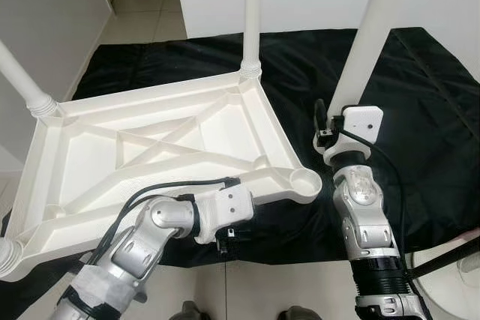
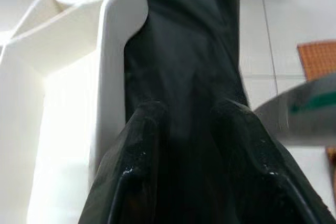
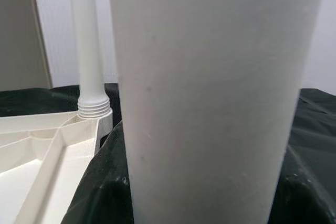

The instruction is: Building children table

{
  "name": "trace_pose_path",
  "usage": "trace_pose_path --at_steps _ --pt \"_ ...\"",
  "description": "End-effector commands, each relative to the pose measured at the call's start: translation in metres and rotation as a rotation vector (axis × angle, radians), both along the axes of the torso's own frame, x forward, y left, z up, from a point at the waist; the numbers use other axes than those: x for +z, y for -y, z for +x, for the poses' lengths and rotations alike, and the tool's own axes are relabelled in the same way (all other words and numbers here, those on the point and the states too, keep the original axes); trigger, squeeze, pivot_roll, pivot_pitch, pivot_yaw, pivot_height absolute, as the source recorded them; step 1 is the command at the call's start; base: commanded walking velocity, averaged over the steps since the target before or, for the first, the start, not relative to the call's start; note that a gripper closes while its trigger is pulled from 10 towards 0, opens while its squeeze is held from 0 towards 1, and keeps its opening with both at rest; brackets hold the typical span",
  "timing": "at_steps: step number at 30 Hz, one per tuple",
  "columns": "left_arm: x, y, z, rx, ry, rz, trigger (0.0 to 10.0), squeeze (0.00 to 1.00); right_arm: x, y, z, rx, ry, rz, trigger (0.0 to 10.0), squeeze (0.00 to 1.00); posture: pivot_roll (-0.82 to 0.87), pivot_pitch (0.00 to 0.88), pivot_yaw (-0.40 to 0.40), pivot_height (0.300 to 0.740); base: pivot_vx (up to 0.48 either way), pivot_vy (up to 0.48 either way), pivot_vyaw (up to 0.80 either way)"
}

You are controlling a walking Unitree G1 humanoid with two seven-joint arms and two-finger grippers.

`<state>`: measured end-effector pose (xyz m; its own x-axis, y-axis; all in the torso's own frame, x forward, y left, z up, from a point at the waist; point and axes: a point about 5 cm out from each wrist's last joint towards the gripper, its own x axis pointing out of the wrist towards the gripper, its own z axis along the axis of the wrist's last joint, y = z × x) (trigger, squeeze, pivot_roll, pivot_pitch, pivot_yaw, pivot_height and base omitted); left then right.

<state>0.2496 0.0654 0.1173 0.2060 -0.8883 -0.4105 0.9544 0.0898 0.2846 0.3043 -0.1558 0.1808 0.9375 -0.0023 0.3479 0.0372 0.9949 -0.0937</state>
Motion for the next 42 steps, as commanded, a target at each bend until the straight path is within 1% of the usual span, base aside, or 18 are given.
trace_pose_path --at_steps 1,5,6,8,11,15,18,21,23,24,27,28,29,30,32,35,37,42 --pt "-0.004 0.000 0.013 0.112 0.074 0.019 10.0 0.00 0.003 -0.002 0.001 0.009 0.021 0.012 10.0 0.00 -0.09 0.025 0.066 0.740 0.000 0.000 0.00" --pt "-0.003 0.001 0.021 0.154 0.099 0.015 10.0 0.00 0.003 -0.002 0.000 0.006 0.022 0.016 10.0 0.00 -0.09 0.025 0.069 0.740 0.000 0.000 0.00" --pt "-0.001 0.002 0.029 0.197 0.123 -0.001 10.0 0.00 0.003 -0.002 0.000 0.004 0.021 0.023 10.0 0.00 -0.09 0.024 0.071 0.740 0.000 0.000 0.00" --pt "-0.001 0.002 0.029 0.197 0.123 -0.001 10.0 0.00 0.003 -0.002 0.000 0.004 0.021 0.023 10.0 0.00 -0.09 0.024 0.071 0.740 0.000 0.000 0.00" --pt "0.010 0.009 0.045 0.274 0.182 -0.056 10.0 0.00 0.000 -0.003 -0.001 0.003 0.017 0.041 10.0 0.00 -0.10 0.022 0.080 0.740 0.000 0.000 0.00" --pt "0.017 0.015 0.050 0.298 0.194 -0.105 10.0 0.00 -0.002 -0.004 0.000 -0.001 0.004 0.056 10.0 0.00 -0.11 0.018 0.087 0.740 0.000 0.000 0.00" --pt "0.021 0.020 0.050 0.298 0.201 -0.135 10.0 0.00 -0.005 -0.004 0.000 0.003 -0.013 0.073 10.0 0.00 -0.11 0.017 0.089 0.740 0.000 0.000 0.00" --pt "0.025 0.023 0.049 0.314 0.165 -0.183 10.0 0.00 -0.008 -0.005 -0.001 0.012 -0.028 0.082 10.0 0.00 -0.11 0.013 0.095 0.740 0.000 0.000 0.00" --pt "0.025 0.023 0.049 0.314 0.165 -0.183 10.0 0.00 -0.008 -0.005 -0.001 0.012 -0.028 0.082 10.0 0.00 -0.11 0.013 0.095 0.740 0.000 0.000 0.00" --pt "0.029 0.025 0.048 0.332 0.144 -0.224 10.0 0.00 -0.010 -0.005 -0.002 0.020 -0.035 0.077 10.0 0.00 -0.10 0.008 0.097 0.740 0.000 0.000 0.00" --pt "0.033 0.028 0.047 0.364 0.118 -0.264 10.0 0.00 -0.013 -0.007 -0.003 0.045 -0.043 0.068 10.0 0.00 -0.09 0.004 0.100 0.740 0.000 0.000 0.00" --pt "0.038 0.030 0.046 0.412 0.082 -0.316 10.0 0.00 -0.016 -0.008 -0.004 0.069 -0.047 0.066 10.0 0.00 -0.08 0.002 0.101 0.740 0.000 0.000 0.00" --pt "0.038 0.030 0.046 0.412 0.082 -0.316 10.0 0.00 -0.016 -0.008 -0.004 0.069 -0.047 0.066 10.0 0.00 -0.08 0.002 0.101 0.740 0.000 0.000 0.00" --pt "0.044 0.028 0.047 0.452 0.071 -0.358 10.0 0.00 -0.018 -0.010 -0.006 0.099 -0.048 0.062 10.0 0.00 -0.07 0.001 0.100 0.740 0.000 0.000 0.00" --pt "0.048 0.025 0.047 0.483 0.061 -0.387 10.0 0.00 -0.019 -0.013 -0.008 0.132 -0.045 0.062 10.0 0.00 -0.06 0.001 0.094 0.740 0.000 0.000 0.00" --pt "0.048 0.025 0.047 0.483 0.061 -0.387 10.0 0.00 -0.019 -0.013 -0.008 0.132 -0.045 0.062 10.0 0.00 -0.06 0.001 0.094 0.740 0.000 0.000 0.00" --pt "0.058 0.013 0.048 0.547 0.064 -0.439 10.0 0.00 -0.024 -0.021 -0.017 0.227 -0.052 0.067 10.0 0.00 -0.04 0.019 0.063 0.740 0.000 0.000 0.00" --pt "0.060 0.005 0.050 0.594 0.057 -0.451 10.0 0.00 -0.035 -0.023 -0.024 0.265 -0.084 0.039 10.0 0.00 -0.04 0.031 0.042 0.740 0.000 0.000 0.00"
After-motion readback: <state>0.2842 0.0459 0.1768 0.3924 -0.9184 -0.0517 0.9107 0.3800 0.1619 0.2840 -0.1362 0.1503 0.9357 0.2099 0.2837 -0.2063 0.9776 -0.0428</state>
